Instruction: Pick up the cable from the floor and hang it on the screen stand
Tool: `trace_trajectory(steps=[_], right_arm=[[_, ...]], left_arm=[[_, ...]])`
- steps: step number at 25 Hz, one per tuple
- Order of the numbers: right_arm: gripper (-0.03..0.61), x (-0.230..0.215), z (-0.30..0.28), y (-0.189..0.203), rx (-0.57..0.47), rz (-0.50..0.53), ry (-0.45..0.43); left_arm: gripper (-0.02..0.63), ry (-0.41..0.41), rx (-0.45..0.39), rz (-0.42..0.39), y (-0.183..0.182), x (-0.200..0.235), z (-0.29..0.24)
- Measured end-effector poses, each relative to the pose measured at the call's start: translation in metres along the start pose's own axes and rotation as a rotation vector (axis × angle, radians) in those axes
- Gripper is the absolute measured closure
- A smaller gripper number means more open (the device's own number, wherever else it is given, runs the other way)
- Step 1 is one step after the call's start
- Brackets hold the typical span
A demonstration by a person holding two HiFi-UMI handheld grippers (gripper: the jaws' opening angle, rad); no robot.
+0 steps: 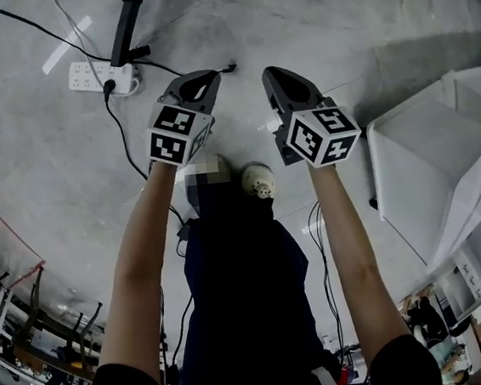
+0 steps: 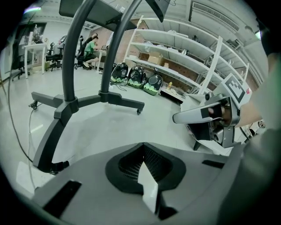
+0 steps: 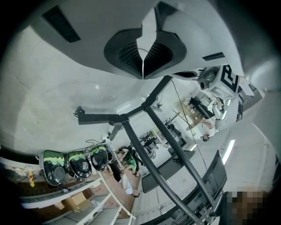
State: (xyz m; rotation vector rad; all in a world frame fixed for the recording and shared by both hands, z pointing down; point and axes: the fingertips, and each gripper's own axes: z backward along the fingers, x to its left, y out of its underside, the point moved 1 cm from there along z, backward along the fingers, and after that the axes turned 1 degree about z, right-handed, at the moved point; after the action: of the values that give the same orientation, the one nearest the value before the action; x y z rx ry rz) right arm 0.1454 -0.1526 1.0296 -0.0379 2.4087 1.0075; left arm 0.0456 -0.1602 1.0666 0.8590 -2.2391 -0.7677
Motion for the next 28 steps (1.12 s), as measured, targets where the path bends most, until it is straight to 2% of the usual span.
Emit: trace_trajectory(steps=[4, 10, 15, 16, 19, 22, 28], right_arm=[[0.554, -0.009, -0.019, 0.021, 0.012, 0.002, -0.014], [0.554, -0.025, -0.041, 0.045, 0.023, -0.011, -0.024], [0.554, -0.039, -0.049, 0.061, 0.011, -0.070, -0.021], [0.554, -0.040, -0.050, 0.064, 0.013, -0.074, -0.021], [0.554, -0.043, -0.052, 0.070, 0.016, -0.077, -0.023], [0.554, -0.047, -0.055, 0.070, 0.005, -0.083, -0.031], [0.554, -0.063, -0.061, 0.072, -0.020, -0.105, -0.025]], left_arm=[[0.606, 0.008, 0.003, 0.001, 0.019, 0.007, -0.023], [0.606, 0.030, 0.041, 0.059, 0.051, 0.016, -0.054], [0.597, 0.034, 0.105, 0.024, 0.076, 0.019, -0.076], [0.577, 0.031, 0.113, 0.019, 0.080, 0.020, -0.081], [0.453, 0.033, 0.181, 0.005, 0.088, 0.016, -0.094], [0.390, 0.017, 0.248, -0.039, 0.100, 0.017, -0.108], [0.382, -0.024, 0.316, -0.055, 0.113, 0.021, -0.134]])
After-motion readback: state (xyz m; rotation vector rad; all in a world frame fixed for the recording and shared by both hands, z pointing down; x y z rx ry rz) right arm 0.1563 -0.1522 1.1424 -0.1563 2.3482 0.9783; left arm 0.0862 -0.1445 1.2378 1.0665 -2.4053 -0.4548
